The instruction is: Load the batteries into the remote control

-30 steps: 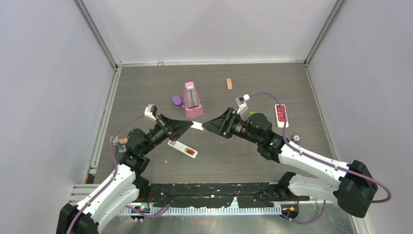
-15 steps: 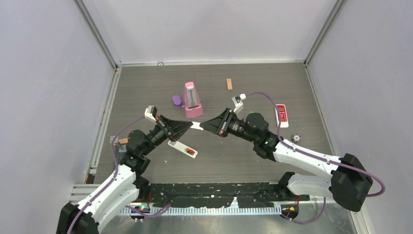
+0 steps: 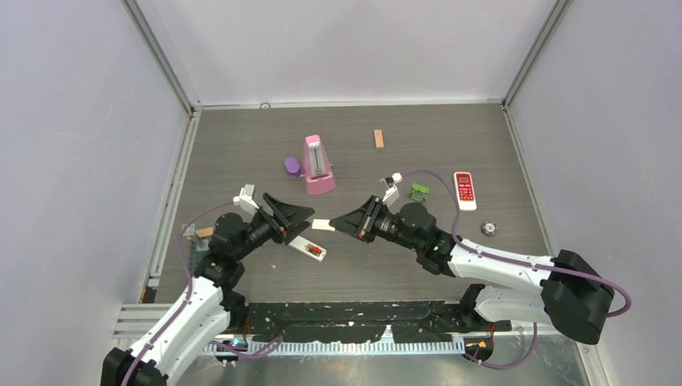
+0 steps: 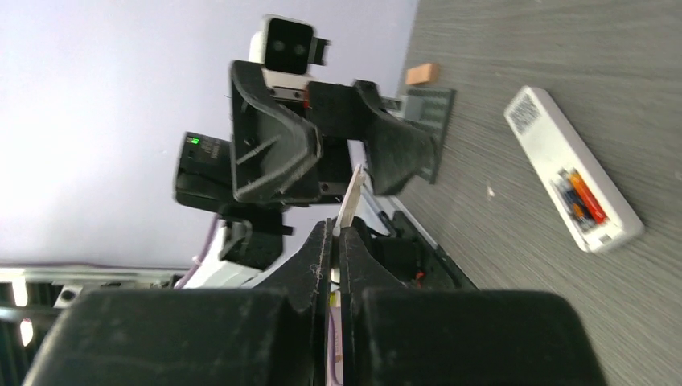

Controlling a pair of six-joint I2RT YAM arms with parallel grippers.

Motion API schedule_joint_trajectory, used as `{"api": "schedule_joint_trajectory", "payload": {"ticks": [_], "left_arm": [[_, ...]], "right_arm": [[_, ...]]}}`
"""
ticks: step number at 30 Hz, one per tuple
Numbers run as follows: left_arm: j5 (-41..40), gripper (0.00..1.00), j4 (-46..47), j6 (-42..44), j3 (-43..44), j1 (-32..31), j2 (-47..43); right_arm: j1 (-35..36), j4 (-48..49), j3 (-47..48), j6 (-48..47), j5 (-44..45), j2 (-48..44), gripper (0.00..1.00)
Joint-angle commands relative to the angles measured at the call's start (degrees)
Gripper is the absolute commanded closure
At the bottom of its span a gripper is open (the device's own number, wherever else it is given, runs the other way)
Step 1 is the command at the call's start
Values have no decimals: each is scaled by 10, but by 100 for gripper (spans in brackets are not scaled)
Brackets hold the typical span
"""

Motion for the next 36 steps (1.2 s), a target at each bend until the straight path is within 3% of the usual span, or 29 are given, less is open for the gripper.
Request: {"api": "schedule_joint_trajectory", "payload": {"ticks": [1, 4, 8, 20, 30, 36], "left_arm": [[-22, 25, -276, 174, 57, 58, -49], [-53, 24, -394, 245, 84, 98, -60], [-64, 24, -446, 297, 98, 125, -37], [-63, 24, -425, 341, 98, 153, 12], [-19, 27, -379, 342, 76, 160, 33], [-5, 35, -347, 341, 64, 161, 51]], "right_arm": [[33, 31, -44, 37, 105, 17, 94], [64, 44, -71, 66, 172, 44, 94], [98, 83, -72, 68, 220, 101, 94], [143, 272, -73, 88, 294, 251, 95], [149, 307, -78, 109, 323, 284, 95], [150, 326, -71, 117, 322, 304, 95]]}}
